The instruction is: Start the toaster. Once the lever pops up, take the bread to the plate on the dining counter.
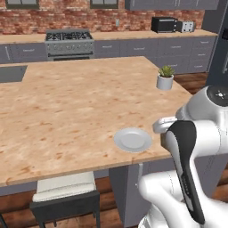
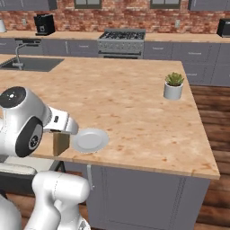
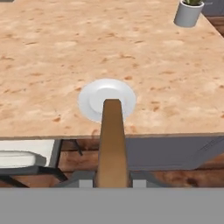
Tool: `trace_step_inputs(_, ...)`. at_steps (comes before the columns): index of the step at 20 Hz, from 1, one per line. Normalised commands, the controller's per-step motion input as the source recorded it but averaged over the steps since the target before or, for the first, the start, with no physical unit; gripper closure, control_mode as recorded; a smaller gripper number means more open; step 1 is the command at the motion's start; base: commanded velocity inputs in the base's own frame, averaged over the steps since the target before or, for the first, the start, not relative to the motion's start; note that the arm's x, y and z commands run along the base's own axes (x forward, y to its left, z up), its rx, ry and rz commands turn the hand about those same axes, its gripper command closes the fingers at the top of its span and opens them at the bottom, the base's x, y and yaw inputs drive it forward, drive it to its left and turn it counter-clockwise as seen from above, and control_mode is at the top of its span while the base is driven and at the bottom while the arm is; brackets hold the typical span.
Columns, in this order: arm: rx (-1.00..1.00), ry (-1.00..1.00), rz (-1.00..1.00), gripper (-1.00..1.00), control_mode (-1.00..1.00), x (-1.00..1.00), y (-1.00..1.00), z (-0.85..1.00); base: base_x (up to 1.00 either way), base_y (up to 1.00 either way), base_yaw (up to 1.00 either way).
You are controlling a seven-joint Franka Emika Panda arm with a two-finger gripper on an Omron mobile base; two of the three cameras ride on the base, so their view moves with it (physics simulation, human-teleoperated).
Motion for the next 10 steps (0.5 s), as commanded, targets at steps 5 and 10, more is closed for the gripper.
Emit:
trace_step_inputs(5,0.04,0.00,0.30,1.00,-1.00,0.67,-0.02,-0.49,0.00,0.00,0.00)
trace_step_inputs(10,0.03,-0.01,0.21,1.00,-1.00,0.54,-0.12,-0.34,0.00,0.00,0.00)
